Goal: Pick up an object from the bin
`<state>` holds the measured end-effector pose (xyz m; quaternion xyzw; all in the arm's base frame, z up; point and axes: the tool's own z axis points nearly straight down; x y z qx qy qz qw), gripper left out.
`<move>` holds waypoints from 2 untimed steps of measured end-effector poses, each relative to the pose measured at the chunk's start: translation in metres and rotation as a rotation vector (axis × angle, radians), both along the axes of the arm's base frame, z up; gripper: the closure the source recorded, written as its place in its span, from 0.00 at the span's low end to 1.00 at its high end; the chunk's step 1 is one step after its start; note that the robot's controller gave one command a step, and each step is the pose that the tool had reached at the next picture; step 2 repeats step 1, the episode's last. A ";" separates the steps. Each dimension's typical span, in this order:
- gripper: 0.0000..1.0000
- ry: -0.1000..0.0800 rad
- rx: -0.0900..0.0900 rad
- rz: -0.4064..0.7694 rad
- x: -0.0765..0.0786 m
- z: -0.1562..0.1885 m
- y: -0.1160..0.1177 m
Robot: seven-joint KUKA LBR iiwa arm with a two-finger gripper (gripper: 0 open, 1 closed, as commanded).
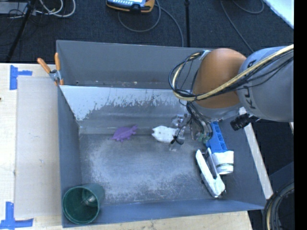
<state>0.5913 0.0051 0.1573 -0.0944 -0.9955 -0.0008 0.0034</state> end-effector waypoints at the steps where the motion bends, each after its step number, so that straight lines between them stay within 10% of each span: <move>1: 1.00 -0.002 0.000 0.000 0.001 0.009 0.000; 2: 1.00 -0.002 0.000 0.000 0.001 0.009 0.000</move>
Offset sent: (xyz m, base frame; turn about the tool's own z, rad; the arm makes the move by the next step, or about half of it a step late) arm 0.0001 0.0000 0.0358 0.0000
